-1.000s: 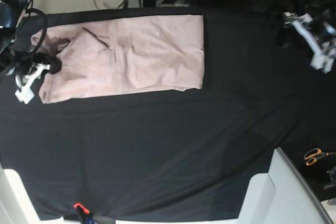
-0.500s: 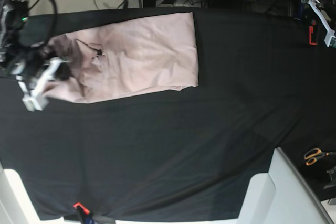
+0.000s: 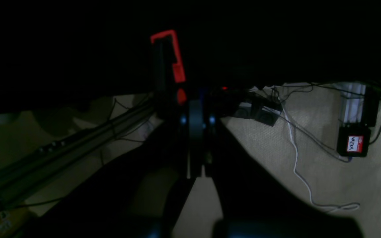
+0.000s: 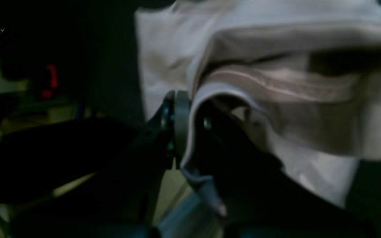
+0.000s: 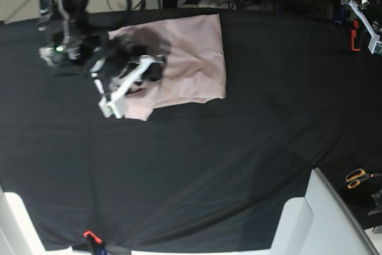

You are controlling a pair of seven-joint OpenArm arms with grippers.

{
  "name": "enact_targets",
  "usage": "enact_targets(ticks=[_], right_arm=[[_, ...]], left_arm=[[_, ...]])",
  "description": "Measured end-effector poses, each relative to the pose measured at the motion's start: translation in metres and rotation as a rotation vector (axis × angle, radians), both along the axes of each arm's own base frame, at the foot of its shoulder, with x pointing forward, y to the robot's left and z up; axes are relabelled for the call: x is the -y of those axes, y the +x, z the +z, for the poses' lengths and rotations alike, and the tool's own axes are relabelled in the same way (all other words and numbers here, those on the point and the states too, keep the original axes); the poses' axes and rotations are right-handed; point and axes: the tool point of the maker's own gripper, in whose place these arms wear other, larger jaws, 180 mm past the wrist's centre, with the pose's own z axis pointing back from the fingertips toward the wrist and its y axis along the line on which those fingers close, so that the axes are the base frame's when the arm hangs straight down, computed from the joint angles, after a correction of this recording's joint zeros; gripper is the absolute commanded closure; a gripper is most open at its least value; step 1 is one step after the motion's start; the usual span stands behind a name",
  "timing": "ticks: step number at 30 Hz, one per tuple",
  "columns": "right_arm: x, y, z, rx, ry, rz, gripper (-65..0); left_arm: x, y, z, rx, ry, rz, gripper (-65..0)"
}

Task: Fold the T-shirt properly
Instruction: 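Fold the held edge over toward the folded edge with the right gripper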

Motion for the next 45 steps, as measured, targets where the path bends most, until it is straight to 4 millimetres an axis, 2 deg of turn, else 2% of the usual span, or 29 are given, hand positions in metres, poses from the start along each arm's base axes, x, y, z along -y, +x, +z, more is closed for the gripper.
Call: enact_targets(ticks=[6, 11, 19, 25, 30, 33, 35, 37, 42, 45], right_arm=[[-0.032, -0.007, 0.0, -0.022, 0.006, -0.002, -0.5], [-0.037, -0.004, -0.011, -0.035, -0.045, -0.018, -0.5], [-0.054, -0.001, -0.03, -0.043, -0.093, 0.075, -0.3], [-0.053, -0.003, -0.046, -0.083, -0.124, 0.085, -0.3], [-0.051, 0.007, -0.046, -0.073, -0.134, 0.083, -0.5], [-0.05, 0.006, -0.047, -0.077, -0.136, 0.084, -0.6], [-0.051, 0.005, -0.047, -0.082, -0.136, 0.087, -0.8], [-0.053, 0.002, -0.048, -0.078, -0.142, 0.102, -0.8], [-0.065, -0.013, -0.064, -0.114, -0.185, 0.192, -0.8], [-0.072, -0.019, -0.066, -0.122, -0.185, 0.216, -0.6]], left_arm=[[-0.001, 0.0, 0.0, 0.0, 0.002, -0.001, 0.0], [0.0, 0.0, -0.001, -0.003, 0.0, -0.003, 0.0], [-0.002, -0.009, -0.012, -0.031, -0.023, 0.021, 0.0], [-0.001, -0.01, -0.013, -0.033, -0.027, 0.023, 0.0], [-0.002, -0.006, -0.012, -0.024, -0.026, 0.025, 0.0], [-0.002, 0.002, -0.012, -0.001, -0.034, 0.028, 0.0], [-0.002, -0.002, -0.017, -0.014, -0.047, 0.042, 0.0], [-0.005, -0.007, -0.023, -0.038, -0.046, 0.056, 0.0], [-0.003, -0.004, -0.026, -0.026, -0.066, 0.064, 0.0], [-0.004, -0.005, -0.026, -0.031, -0.063, 0.064, 0.0]])
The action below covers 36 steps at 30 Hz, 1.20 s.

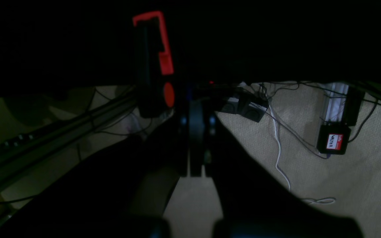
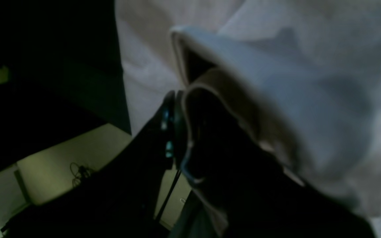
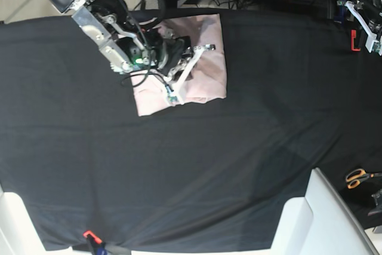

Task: Fold the T-shirt properly
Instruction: 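Fold the held edge over toward the folded edge with the right gripper, then release the shirt and raise the right gripper away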

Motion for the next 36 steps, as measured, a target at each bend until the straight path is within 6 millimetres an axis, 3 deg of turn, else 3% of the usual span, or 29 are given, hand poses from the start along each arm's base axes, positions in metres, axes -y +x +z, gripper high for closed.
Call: enact_targets(ticks=[13, 18, 24, 33, 36], right_arm=[[-0.004, 0.011, 0.007, 0.025, 0.01, 0.001, -2.3], [-0.006, 0.013, 0.009, 0.03, 0.017, 0.003, -21.6], [-0.019, 0.015, 0.017, 0.039, 0.034, 0.036, -35.1], [-0.048, 0.004, 0.028, 0.084, 0.023, 0.209, -35.7], [-0.067, -0.008, 0.038, 0.095, 0.027, 0.379, -35.6]], left_arm=[[0.0, 0.0, 0.0, 0.0, 0.0, -0.001, 0.0], [-0.001, 0.0, 0.0, 0.0, 0.001, -0.001, 0.0], [-0.001, 0.0, 0.0, -0.001, 0.001, 0.0, 0.0], [-0.001, 0.002, 0.0, 0.002, 0.001, 0.001, 0.0], [-0.001, 0.008, 0.0, 0.018, -0.004, 0.006, 0.0]])
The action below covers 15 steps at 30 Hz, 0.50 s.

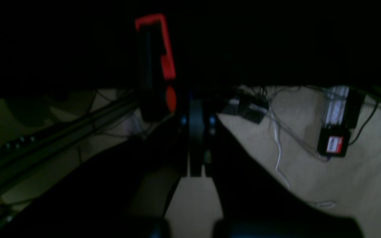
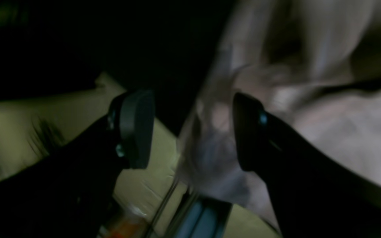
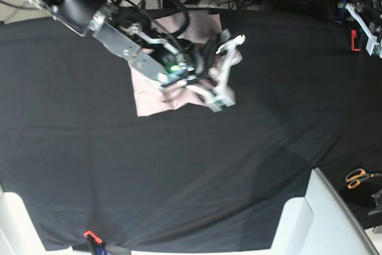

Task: Fold the T-shirt properly
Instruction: 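Release the shirt and raise the right gripper away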

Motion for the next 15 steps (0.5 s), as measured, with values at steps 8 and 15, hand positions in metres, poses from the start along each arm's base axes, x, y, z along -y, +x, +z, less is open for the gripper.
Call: enact_targets(ticks=[8, 15], right_arm=[[0.037, 0.032, 0.051, 0.104, 0.074, -0.07, -32.0], [0.121, 0.034, 0.026, 0.029, 0.025, -0.353, -0.8]], left_arm=[[0.001, -0.002, -0.006, -0.009, -0.018, 0.017, 0.0], [0.012, 0.001, -0.012, -0.024, -0.028, -0.023, 0.0]])
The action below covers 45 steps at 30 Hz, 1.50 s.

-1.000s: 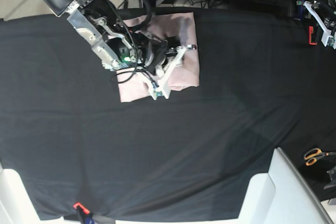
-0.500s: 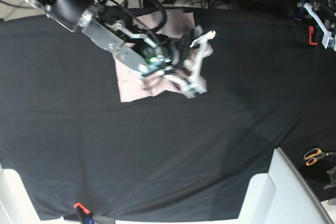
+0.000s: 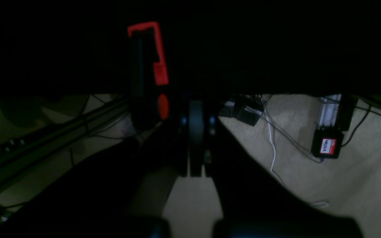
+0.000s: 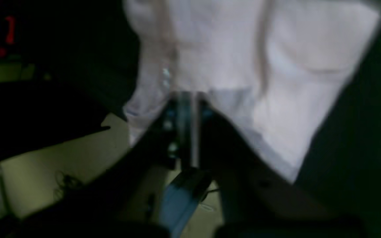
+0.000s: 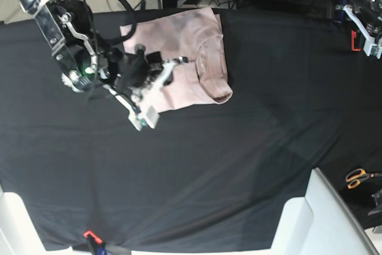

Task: Fold the T-shirt properly
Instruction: 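Release the shirt and raise the right gripper away, then lower the left gripper onto the shirt's collar fold and grasp it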

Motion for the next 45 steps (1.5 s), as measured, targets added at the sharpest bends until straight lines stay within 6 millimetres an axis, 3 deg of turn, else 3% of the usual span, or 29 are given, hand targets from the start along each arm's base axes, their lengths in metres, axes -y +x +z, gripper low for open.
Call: enact_targets(ticks=[5, 8, 12, 16, 19, 21, 26, 28, 30, 34, 36, 39, 42, 45], right_arm=[[0.005, 0.001, -0.016, 0.004, 0.005, -0.045, -1.8], [0.016, -0.005, -0.043, -0.042, -0.029, -0.083, -2.0], [0.033, 0.002, -0.064, -0.038, -0.071, -0.12, -2.0], [0.037, 0.012, -0.074, -0.002, -0.091, -0.066, -1.7], [0.04, 0.009, -0.081, -0.02, -0.105, -0.063, -1.7], [0.037, 0.008, -0.07, 0.001, -0.101, -0.05, -1.7], [0.012, 0.001, 0.002, 0.144, 0.01, 0.044, -2.1], [0.017, -0.002, 0.01, 0.158, 0.02, 0.037, -2.1], [0.037, -0.002, 0.001, 0.136, -0.014, -0.025, -2.3], [0.071, 0.005, -0.014, 0.103, -0.065, -0.116, -2.3], [0.082, 0.006, -0.02, 0.092, -0.084, -0.144, -2.3], [0.092, -0.004, -0.038, 0.034, -0.109, -0.154, -2.3], [0.099, -0.005, -0.047, 0.032, -0.125, -0.17, -2.3], [0.104, -0.003, -0.054, 0.031, -0.134, -0.187, -2.3]], left_arm=[[0.027, 0.005, -0.014, -0.024, -0.051, -0.067, 0.0], [0.03, 0.007, -0.015, -0.024, -0.054, -0.076, 0.0], [0.034, 0.01, -0.016, -0.034, -0.051, -0.103, 0.0], [0.057, 0.014, -0.026, -0.055, -0.087, -0.165, 0.0], [0.076, 0.015, -0.034, -0.073, -0.12, -0.217, 0.0], [0.089, 0.018, -0.036, -0.078, -0.13, -0.257, 0.0], [0.13, 0.052, -0.005, 0.053, -0.132, -0.366, 0.0], [0.137, 0.057, 0.003, 0.083, -0.132, -0.383, -8.6], [0.144, 0.057, 0.004, 0.097, -0.178, -0.37, -21.9], [0.174, 0.067, 0.012, 0.214, -0.447, -0.288, -52.5], [0.174, 0.064, 0.006, 0.21, -0.539, -0.24, -62.2], [0.169, 0.057, -0.01, 0.176, -0.596, -0.161, -61.9], [0.2, 0.062, -0.022, 0.138, -0.661, -0.209, -58.3], [0.235, 0.076, -0.02, 0.176, -0.747, -0.23, -57.1]])
